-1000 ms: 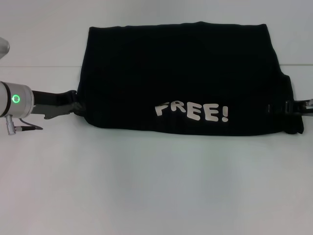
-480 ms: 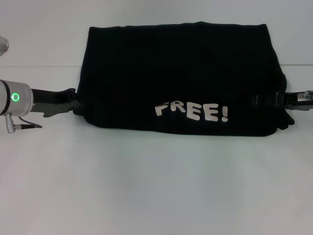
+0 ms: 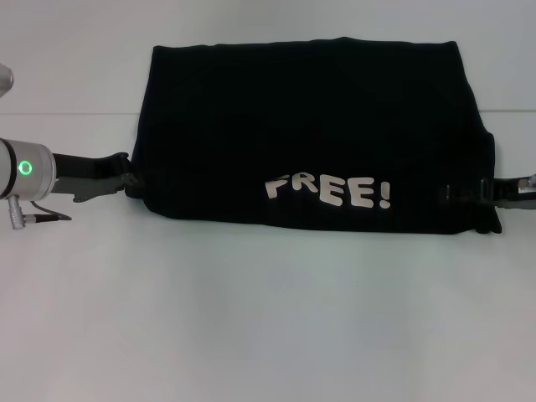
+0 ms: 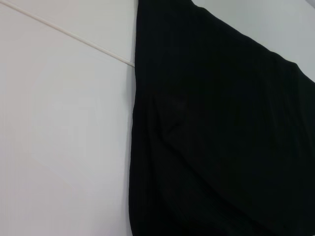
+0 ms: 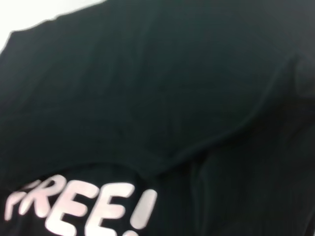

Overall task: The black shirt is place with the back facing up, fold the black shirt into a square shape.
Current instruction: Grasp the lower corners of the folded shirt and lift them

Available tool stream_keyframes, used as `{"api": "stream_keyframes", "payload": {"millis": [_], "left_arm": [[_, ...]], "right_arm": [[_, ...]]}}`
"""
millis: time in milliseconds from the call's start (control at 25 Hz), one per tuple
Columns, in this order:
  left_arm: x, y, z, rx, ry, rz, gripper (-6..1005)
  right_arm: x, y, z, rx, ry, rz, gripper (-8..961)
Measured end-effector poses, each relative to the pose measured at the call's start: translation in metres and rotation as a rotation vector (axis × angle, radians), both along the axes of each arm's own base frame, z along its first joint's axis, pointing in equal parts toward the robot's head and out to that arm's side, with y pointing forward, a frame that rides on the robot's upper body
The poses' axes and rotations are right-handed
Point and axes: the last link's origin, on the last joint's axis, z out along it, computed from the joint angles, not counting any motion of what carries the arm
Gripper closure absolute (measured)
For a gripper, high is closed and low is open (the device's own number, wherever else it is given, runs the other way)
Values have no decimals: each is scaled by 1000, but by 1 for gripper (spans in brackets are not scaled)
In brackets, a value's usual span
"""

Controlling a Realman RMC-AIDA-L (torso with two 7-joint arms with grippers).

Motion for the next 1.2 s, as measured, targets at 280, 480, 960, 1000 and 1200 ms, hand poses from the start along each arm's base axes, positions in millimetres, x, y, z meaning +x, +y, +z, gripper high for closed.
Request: {"api": "stream_keyframes", "payload": {"millis": [280,480,960,1000,1200], "left_arm": [[0,-1,0,-1,-2,2,972],[-1,-1,-1,-2,-3,3,972],[-1,-2,-2,-5,-6,5,972],[-1,-2,-2,-5,-6,5,972],[-1,-2,-2,-4,-5,5,972]], "right_arm": [[11,-6,8,3,-7,-19,119],[11,-6,6,-4,-17,-9,138],[11,-8,8,-10,1,-16,182],[11,-8,9,-10,1,-16,185],[13,-9,10,-10,-3,-19,240]]}}
